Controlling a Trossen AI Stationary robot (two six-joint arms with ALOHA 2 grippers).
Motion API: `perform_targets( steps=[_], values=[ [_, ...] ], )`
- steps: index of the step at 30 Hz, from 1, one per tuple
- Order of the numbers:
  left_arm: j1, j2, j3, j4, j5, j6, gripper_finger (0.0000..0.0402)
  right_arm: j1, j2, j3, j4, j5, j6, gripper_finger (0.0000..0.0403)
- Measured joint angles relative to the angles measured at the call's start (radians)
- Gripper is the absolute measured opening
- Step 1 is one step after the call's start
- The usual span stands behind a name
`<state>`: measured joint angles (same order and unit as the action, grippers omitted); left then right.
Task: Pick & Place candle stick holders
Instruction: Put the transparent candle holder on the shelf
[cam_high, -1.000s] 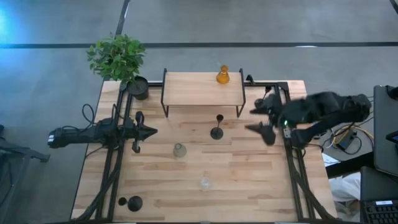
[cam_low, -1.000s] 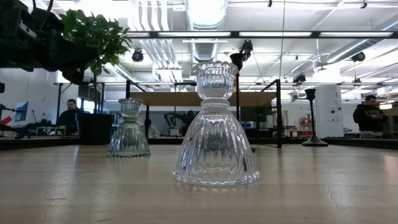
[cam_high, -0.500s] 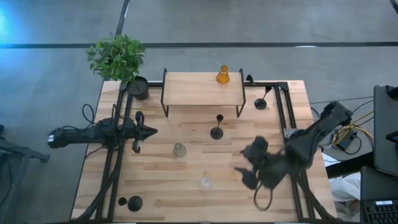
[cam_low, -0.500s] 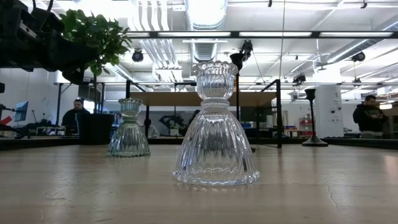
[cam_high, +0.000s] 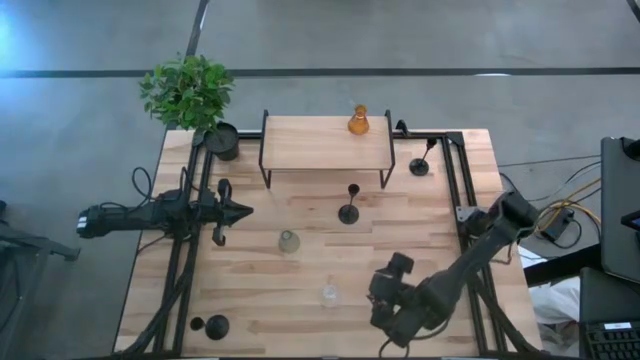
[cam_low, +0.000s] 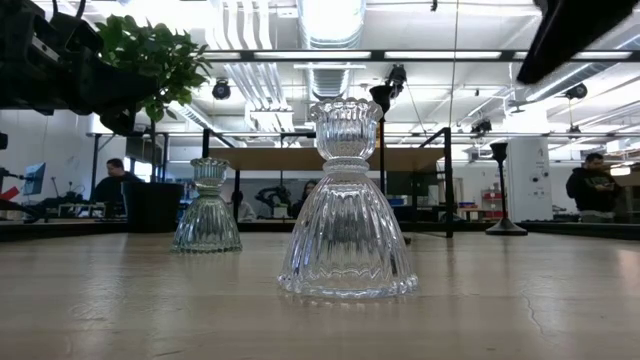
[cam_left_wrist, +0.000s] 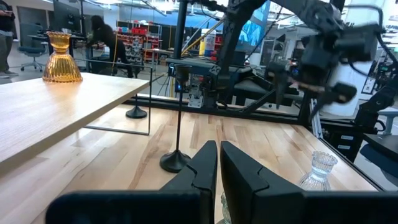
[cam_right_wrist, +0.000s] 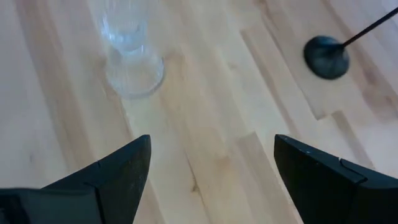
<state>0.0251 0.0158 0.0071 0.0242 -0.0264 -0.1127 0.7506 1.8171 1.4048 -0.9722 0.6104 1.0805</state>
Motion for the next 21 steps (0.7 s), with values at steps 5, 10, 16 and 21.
perform_targets(
  steps=[5, 10, 16, 21],
  values=[
    [0.000, 0.000, 0.000, 0.000, 0.000, 0.000, 0.0026, -0.001, 0.059, -0.020, 0.139, 0.019, 0.023, 0.0326],
    [0.000, 0.000, 0.000, 0.000, 0.000, 0.000, 0.0026, -0.002, 0.087, -0.059, 0.289, 0.022, 0.046, 0.0326],
    [0.000, 0.000, 0.000, 0.000, 0.000, 0.000, 0.0026, -0.023, 0.125, -0.102, 0.456, 0.019, 0.019, 0.0326],
    [0.000, 0.001, 0.000, 0.000, 0.000, 0.000, 0.0026, -0.070, 0.170, -0.096, 0.529, -0.032, -0.070, 0.0326]
  ],
)
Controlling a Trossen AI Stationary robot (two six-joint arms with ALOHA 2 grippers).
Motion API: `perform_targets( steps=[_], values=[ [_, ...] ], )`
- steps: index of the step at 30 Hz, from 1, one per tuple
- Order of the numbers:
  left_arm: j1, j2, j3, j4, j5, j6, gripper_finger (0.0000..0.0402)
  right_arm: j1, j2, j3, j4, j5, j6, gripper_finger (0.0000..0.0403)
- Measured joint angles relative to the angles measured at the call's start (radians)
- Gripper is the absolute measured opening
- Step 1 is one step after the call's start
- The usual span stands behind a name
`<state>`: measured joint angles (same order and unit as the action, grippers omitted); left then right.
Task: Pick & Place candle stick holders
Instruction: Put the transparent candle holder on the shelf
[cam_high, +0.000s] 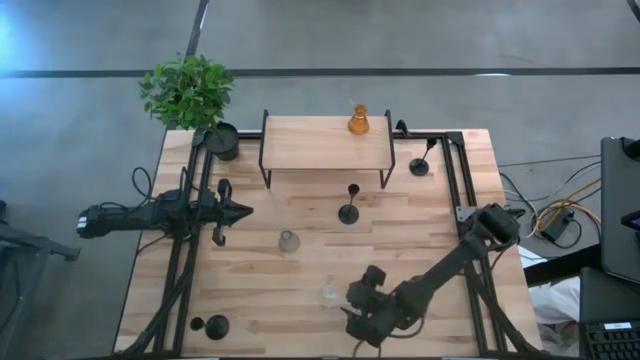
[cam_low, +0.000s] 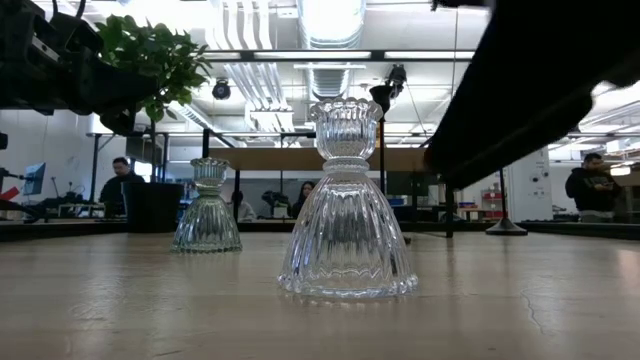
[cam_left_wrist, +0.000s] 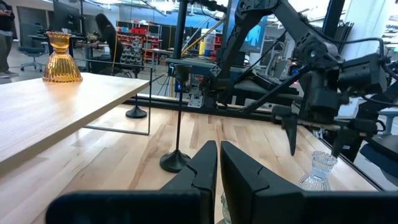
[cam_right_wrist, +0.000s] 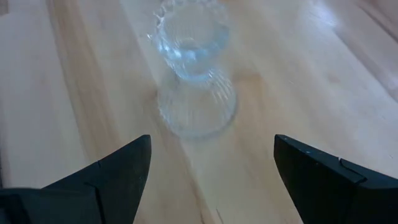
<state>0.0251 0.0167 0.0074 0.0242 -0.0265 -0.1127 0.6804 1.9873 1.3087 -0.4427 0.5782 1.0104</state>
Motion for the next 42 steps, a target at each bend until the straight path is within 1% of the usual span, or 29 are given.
perform_targets(
  steps=[3, 8, 12, 15, 18, 23, 25, 28, 31, 36, 39, 42],
  values=[
    [0.000, 0.000, 0.000, 0.000, 0.000, 0.000, 0.0026, -0.023, 0.015, 0.000, 0.064, -0.047, -0.065, 0.0326],
    [0.000, 0.003, 0.000, 0.000, 0.000, 0.000, 0.0026, -0.039, 0.017, -0.002, 0.113, -0.061, -0.162, 0.0326],
    [0.000, 0.005, 0.000, 0.000, 0.000, 0.000, 0.0026, -0.064, 0.016, -0.003, 0.164, -0.106, -0.221, 0.0326],
    [0.000, 0.005, 0.000, 0.000, 0.000, 0.000, 0.0026, -0.088, 0.016, -0.004, 0.209, -0.114, -0.263, 0.0326],
    [0.000, 0.005, 0.000, 0.000, 0.000, 0.000, 0.0026, -0.114, 0.015, -0.004, 0.224, -0.122, -0.277, 0.0326],
    [0.000, 0.005, 0.000, 0.000, 0.000, 0.000, 0.0026, -0.147, 0.023, -0.006, 0.226, -0.209, -0.278, 0.0325],
    [0.000, 0.005, 0.000, 0.000, 0.000, 0.000, 0.0026, -0.148, 0.024, -0.011, 0.228, -0.229, -0.278, 0.0319],
    [0.000, 0.005, 0.000, 0.000, 0.000, 0.000, 0.0026, -0.146, 0.024, -0.022, 0.248, -0.235, -0.278, 0.0293],
    [0.000, 0.005, 0.000, 0.000, 0.000, 0.000, 0.0026, -0.147, 0.024, -0.024, 0.250, -0.240, -0.279, 0.0255],
    [0.000, 0.005, 0.000, -0.001, 0.000, 0.000, 0.0026, -0.151, 0.025, -0.043, 0.315, -0.236, -0.283, 0.0193],
    [0.000, 0.005, 0.000, -0.001, 0.000, 0.000, 0.0026, -0.155, 0.024, -0.059, 0.361, -0.233, -0.284, 0.0165],
    [0.000, 0.005, 0.000, -0.001, 0.000, 0.000, 0.0026, -0.160, 0.022, -0.063, 0.372, -0.229, -0.285, 0.0137]
  ],
)
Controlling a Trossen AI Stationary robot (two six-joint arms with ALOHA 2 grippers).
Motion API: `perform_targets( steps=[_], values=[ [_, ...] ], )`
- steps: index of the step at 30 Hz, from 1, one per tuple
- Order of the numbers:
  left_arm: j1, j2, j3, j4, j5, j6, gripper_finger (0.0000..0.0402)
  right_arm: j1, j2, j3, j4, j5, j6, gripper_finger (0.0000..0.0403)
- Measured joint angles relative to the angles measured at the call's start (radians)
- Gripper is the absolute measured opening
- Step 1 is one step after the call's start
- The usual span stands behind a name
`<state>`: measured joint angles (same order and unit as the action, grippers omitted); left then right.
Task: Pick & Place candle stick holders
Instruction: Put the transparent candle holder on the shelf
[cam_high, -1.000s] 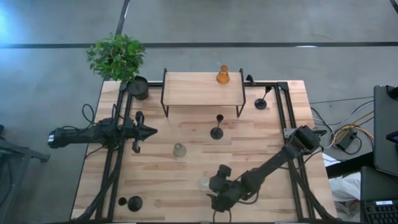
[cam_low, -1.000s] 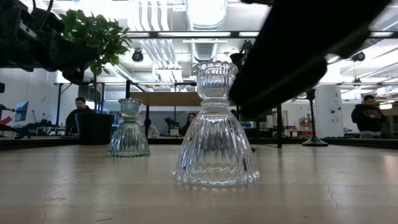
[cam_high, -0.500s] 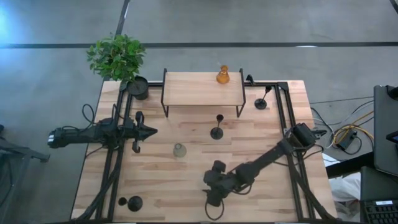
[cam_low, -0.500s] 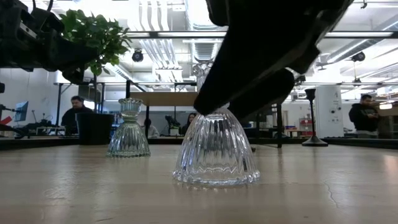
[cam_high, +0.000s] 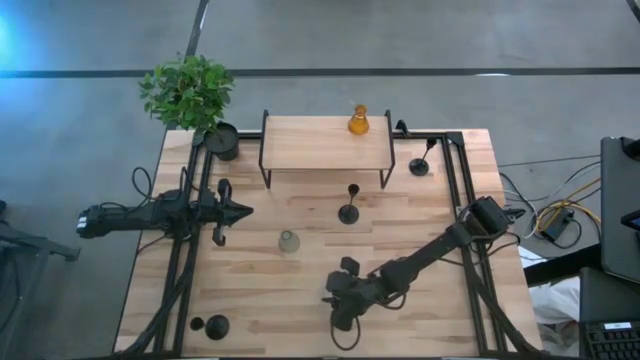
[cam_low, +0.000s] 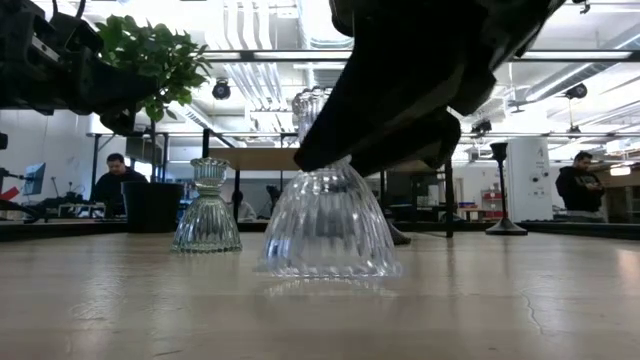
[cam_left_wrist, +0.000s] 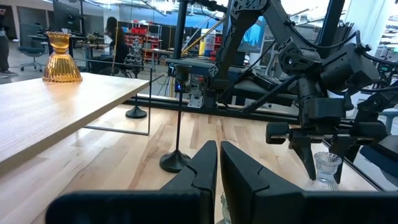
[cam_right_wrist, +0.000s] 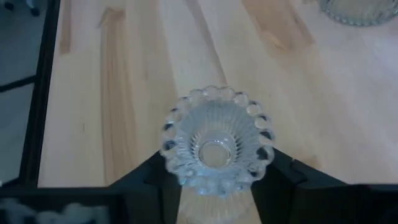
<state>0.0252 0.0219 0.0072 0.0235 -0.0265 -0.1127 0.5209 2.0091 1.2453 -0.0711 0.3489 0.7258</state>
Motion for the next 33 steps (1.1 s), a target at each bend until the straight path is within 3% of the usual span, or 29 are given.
perform_targets(
  steps=[3, 21, 33],
  values=[
    [0.000, 0.000, 0.000, 0.000, 0.000, 0.000, 0.0026, -0.002, 0.000, 0.000, 0.001, -0.002, -0.007, 0.0118],
    [0.000, 0.000, 0.000, 0.000, 0.000, 0.000, 0.0026, -0.009, -0.022, 0.003, -0.040, -0.013, -0.023, 0.0118],
    [0.000, 0.000, 0.000, 0.001, 0.000, 0.000, 0.0026, -0.076, -0.219, 0.000, -0.208, -0.013, -0.049, 0.0118]
  ],
)
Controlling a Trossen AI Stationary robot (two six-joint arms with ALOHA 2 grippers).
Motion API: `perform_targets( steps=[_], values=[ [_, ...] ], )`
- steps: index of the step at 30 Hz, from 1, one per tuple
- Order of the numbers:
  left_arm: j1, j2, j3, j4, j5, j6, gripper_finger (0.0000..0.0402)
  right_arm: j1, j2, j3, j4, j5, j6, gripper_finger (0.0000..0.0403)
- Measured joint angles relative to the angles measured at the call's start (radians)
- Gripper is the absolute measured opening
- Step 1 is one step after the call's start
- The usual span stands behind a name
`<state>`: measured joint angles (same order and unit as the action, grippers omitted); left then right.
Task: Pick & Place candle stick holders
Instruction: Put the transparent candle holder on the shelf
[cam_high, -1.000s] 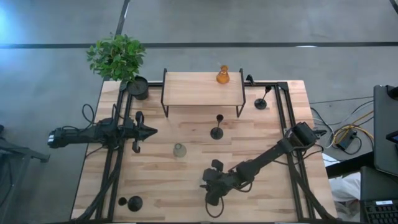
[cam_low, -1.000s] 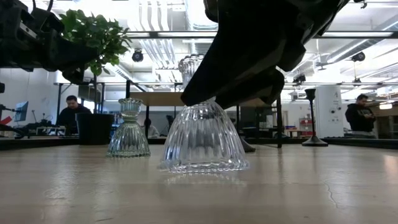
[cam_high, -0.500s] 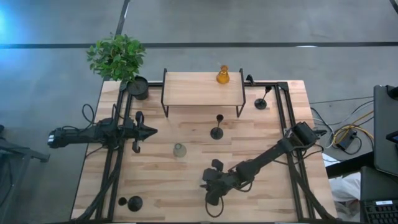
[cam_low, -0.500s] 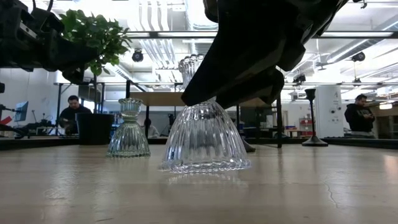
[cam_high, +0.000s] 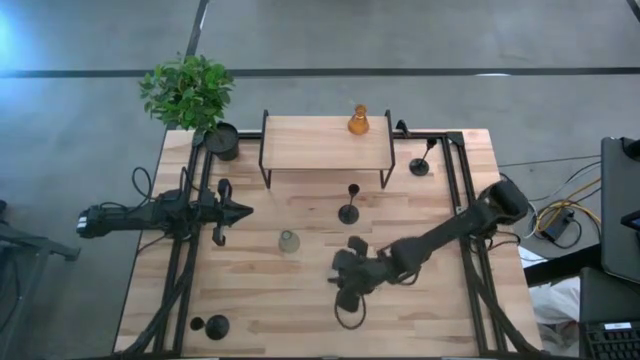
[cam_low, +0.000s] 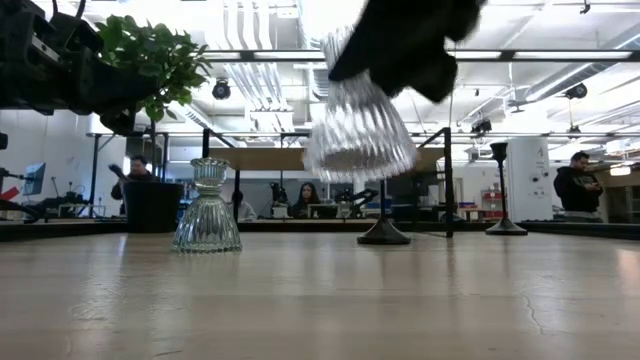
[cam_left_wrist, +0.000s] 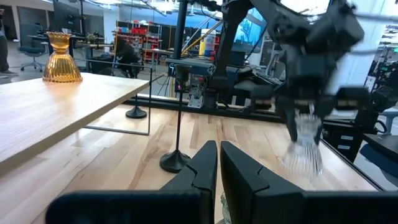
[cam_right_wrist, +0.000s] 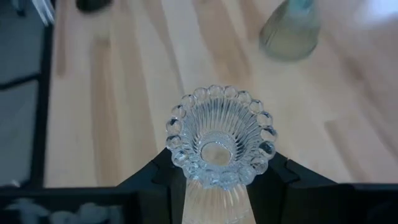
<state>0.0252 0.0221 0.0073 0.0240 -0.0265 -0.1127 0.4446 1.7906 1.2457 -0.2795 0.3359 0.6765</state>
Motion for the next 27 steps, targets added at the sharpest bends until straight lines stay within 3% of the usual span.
perform_targets(
  steps=[6, 17, 22, 27],
  values=[
    [0.000, 0.001, 0.000, 0.000, 0.000, 0.000, 0.0026, -0.071, -0.143, 0.007, -0.003, 0.002, -0.021, 0.0118],
    [0.000, 0.002, 0.000, 0.000, 0.000, 0.000, 0.0026, -0.301, -0.396, 0.009, -0.010, -0.029, -0.240, 0.0118],
    [0.000, 0.002, 0.000, 0.000, 0.000, 0.000, 0.0026, -0.451, -0.435, 0.031, -0.020, -0.125, -0.299, 0.0118],
    [0.000, 0.002, 0.000, 0.000, 0.000, 0.000, 0.0026, -0.589, -0.392, 0.124, -0.067, -0.226, -0.407, 0.0118]
  ],
)
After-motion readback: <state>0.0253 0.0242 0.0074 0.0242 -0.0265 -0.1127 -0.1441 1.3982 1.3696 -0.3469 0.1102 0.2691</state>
